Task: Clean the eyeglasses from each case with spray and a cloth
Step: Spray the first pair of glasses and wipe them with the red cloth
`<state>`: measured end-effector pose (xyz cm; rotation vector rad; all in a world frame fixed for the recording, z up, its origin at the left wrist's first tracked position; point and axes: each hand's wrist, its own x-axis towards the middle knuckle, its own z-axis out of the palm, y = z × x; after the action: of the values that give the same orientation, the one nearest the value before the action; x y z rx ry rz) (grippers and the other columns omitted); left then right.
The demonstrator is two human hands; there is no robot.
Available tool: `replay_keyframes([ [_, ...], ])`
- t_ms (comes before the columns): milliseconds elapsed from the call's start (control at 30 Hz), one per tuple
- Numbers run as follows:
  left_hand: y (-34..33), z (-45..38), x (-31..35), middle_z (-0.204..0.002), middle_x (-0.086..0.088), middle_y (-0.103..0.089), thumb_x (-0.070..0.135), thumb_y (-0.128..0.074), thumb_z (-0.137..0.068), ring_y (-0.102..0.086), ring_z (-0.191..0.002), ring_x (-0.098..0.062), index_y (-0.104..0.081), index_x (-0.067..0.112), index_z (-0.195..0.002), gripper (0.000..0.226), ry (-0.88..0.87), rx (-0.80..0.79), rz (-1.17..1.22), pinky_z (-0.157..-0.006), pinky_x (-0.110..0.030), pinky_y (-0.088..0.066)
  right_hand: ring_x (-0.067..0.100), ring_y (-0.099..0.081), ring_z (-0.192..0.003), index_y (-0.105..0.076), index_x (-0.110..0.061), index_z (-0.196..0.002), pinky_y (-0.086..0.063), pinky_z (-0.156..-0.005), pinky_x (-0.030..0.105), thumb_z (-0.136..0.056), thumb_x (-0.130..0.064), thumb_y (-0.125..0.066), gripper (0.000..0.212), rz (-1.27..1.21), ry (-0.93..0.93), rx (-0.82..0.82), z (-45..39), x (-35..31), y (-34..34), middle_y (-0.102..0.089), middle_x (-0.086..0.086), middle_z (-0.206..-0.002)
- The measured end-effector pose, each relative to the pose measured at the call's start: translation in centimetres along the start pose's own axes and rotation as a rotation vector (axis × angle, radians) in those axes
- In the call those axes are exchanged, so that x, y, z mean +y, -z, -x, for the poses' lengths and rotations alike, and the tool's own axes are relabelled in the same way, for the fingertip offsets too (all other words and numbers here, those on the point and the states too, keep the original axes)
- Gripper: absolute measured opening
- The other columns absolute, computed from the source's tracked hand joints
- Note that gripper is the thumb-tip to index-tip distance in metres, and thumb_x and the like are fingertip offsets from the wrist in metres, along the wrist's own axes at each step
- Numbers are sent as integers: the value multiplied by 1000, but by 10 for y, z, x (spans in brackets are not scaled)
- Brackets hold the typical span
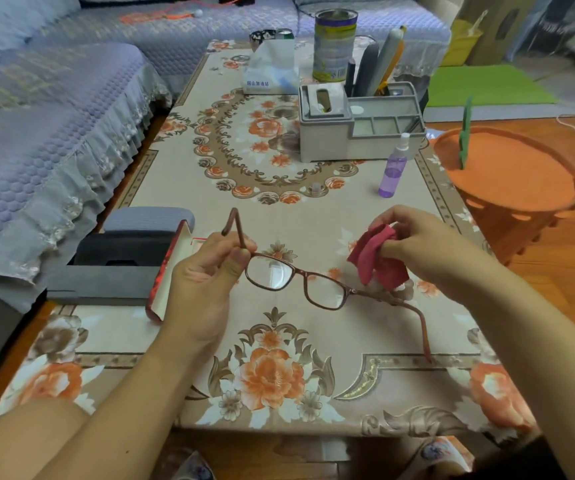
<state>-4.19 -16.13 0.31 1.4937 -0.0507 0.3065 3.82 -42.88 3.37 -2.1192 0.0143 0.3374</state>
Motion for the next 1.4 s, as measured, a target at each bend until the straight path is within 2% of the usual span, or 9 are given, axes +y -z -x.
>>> replay_keyframes([
  [167,-2,1,4,-98,13,-70,66,-72,-75,-64,-102,-3,-79,39,-91,33,-11,-49,-16,-92,-16,-48,36,-73,-81,-74,-15,-95,-61,-73,44,-90,13,-56,33,-45,123,-143,6,-4,0,-77,12,-87],
  [300,-4,2,8,-98,15,-72,51,-66,-81,-65,-103,-1,-78,44,-90,16,-51,-81,-64,-91,-14,-49,36,-73,-92,-72,-6,-111,-55,-70,31,-96,10,-53,29,-201,107,-375,9,-7,16,-77,18,-101],
  [467,-5,3,12,-99,15,-71,44,-65,-83,-66,-104,-2,-78,43,-89,14,-85,-121,-60,-93,-16,-48,44,-65,-113,-73,-8,-117,-49,-104,56,-95,-10,-64,24,-128,82,-658,14,-7,31,-73,19,-116],
  [567,-8,4,11,-98,11,-70,35,-65,-88,-65,-103,-1,-79,39,-88,15,-88,-106,-95,-92,-15,-48,36,-69,-108,-72,-4,-116,-53,-100,48,-97,-10,-64,21,-90,77,-827,21,-9,0,-74,17,-113],
  [700,-12,4,11,-98,-2,-66,16,-61,-87,-63,-95,6,-72,22,-98,16,-132,-23,-151,-88,-12,-48,26,-69,-90,-68,5,-110,-57,-86,37,-93,-1,-66,19,-154,19,-816,28,-4,-36,-73,17,-99],
  [867,-7,3,12,-94,21,-70,18,-62,-86,-63,-96,6,-75,28,-94,18,-114,6,-140,-86,-12,-49,26,-71,-78,-71,6,-106,-59,-70,30,-94,-5,-64,18,-203,-51,-815,32,-6,-42,-73,28,-100],
  [1000,-5,1,13,-94,17,-69,18,-63,-88,-64,-98,0,-79,44,-88,31,-122,-55,-125,-90,-17,-49,29,-70,-95,-68,5,-112,-57,-91,38,-99,-4,-59,19,-215,4,-871,31,-3,-44,-72,27,-106],
  [1233,-6,0,14,-93,16,-69,21,-64,-85,-64,-96,2,-81,39,-86,25,-69,-42,-47,-88,-15,-49,26,-71,-84,-61,3,-116,-59,-82,36,-91,5,-58,25,-325,-24,-968,31,-6,-45,-71,18,-97],
  [1400,-6,1,5,-93,14,-72,25,-62,-87,-65,-99,-2,-79,28,-87,17,18,-41,-41,-90,-16,-48,22,-70,-64,-70,-13,-87,-58,-64,34,-99,-28,-63,20,-94,116,-738,40,-13,-53,-73,11,-76],
])
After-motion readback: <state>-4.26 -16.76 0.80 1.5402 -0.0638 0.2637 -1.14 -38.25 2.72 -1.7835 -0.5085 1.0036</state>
